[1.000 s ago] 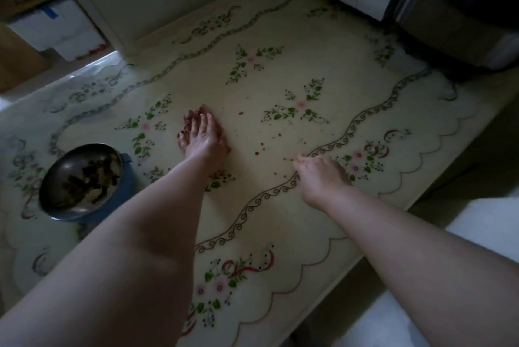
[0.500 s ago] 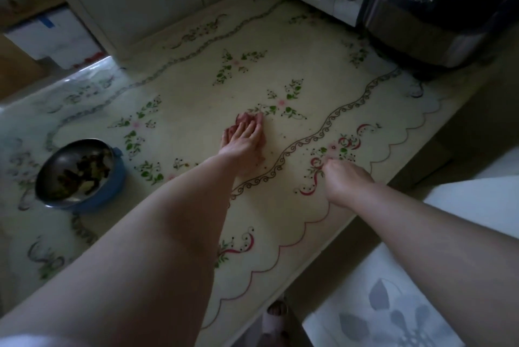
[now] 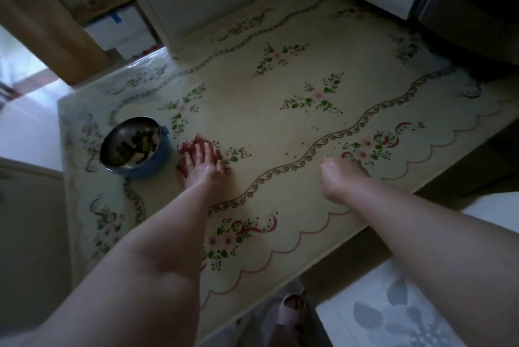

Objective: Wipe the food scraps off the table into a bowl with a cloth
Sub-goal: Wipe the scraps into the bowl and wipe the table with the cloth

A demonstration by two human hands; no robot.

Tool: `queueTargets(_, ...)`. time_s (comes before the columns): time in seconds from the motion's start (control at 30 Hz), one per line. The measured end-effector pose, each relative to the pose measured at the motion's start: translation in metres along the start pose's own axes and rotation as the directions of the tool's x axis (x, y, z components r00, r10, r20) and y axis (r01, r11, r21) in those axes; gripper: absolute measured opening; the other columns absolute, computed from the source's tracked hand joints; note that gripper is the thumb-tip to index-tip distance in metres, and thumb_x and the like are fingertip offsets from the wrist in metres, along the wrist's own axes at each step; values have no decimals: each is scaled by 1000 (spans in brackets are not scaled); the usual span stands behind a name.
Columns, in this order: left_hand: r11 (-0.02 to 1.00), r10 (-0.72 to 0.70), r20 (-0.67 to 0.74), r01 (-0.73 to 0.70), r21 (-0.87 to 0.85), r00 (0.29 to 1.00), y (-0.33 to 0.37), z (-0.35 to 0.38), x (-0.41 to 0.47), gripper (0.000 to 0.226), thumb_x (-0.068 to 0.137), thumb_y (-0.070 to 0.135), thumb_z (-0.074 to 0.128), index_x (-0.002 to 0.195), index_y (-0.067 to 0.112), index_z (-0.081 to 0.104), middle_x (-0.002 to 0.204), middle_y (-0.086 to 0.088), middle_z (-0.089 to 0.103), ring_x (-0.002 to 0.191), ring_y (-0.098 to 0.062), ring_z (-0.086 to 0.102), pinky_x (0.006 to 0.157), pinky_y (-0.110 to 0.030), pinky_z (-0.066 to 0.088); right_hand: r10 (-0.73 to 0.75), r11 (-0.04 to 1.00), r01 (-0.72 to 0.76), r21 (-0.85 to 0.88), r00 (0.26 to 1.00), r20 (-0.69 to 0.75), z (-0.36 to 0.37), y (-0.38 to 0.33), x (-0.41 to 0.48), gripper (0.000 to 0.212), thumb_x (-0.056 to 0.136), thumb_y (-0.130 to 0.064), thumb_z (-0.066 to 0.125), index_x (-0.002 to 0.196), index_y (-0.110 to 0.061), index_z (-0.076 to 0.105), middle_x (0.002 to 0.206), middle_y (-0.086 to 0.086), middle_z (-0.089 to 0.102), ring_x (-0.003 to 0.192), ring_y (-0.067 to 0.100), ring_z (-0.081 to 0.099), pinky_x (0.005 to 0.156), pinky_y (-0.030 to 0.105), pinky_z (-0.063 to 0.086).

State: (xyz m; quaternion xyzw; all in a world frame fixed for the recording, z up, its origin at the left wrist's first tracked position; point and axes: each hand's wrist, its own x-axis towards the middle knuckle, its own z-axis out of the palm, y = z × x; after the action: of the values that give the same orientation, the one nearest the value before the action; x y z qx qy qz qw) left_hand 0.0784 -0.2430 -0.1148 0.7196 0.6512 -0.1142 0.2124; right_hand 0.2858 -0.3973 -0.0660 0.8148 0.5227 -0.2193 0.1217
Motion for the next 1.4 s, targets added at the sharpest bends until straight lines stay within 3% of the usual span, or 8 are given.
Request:
queueTargets(0.1,996,36,-21,-34,81,999,37,16,-18,63,103,45,22,154,27,-11,161,6,-20,149,-21,-18,119,-47,-7,-7,998,5,70,1000,25,-5,17,-4,40,91,2,37,125,-8,55,116,8,59,95,23,59,76,31,51)
queueTargets(0.17,991,92,-13,-90,104,996,67,26,-28,64,102,45,22,154,25,-11,161,6,-21,148,-20,-20,118,-48,-9,19,997,-20,73,1000,15,-8,31,-8,22,91,0,40,101,-7,59,88,6,55,76,20,54,64,30,47)
queueTargets(0.23,983,136,7,-136,122,991,96,35,-35,66,102,45,23,154,24,-12,161,6,-21,148,-20,-20,118,-48,-10,57,997,-57,52,998,5,-10,51,-14,16,90,0,41,87,-10,52,77,3,47,73,20,50,60,30,42)
queueTargets(0.6,884,429,139,-446,139,893,218,74,-72,66,101,49,20,153,26,-13,160,6,-23,147,-20,-25,117,-50,-17,220,969,-222,111,975,26,-8,125,-41,12,92,-7,45,84,-12,53,74,4,50,61,17,45,55,28,38)
queueTargets(0.8,829,505,213,-539,149,836,194,79,-101,64,100,51,22,153,34,-9,161,8,-19,147,-19,-24,117,-48,-18,190,975,-192,108,981,35,-12,111,-56,14,92,-7,44,81,-12,50,74,4,48,62,17,44,62,31,40)
queueTargets(1.13,991,134,129,-137,11,983,59,74,-150,73,98,47,30,153,31,-15,158,2,-30,145,-24,-29,115,-54,-17,16,1000,-16,7,1000,-22,-11,59,-80,10,95,-7,43,90,-10,51,77,3,50,66,16,47,66,28,46)
queueTargets(1.23,999,-9,150,17,-48,989,31,76,-168,73,99,51,27,151,28,-19,157,1,-33,144,-25,-31,113,-55,-19,-21,1000,21,-6,999,-40,-7,55,-85,12,95,-9,45,100,-10,56,81,4,53,68,16,50,68,28,49)
queueTargets(1.4,977,-147,302,186,-104,942,37,71,-187,92,92,66,30,149,21,-26,152,-8,-41,144,-35,-26,120,-53,-1,-30,999,28,-37,999,-32,-8,70,-93,15,94,-9,46,106,-10,55,81,4,51,67,15,47,62,26,43)
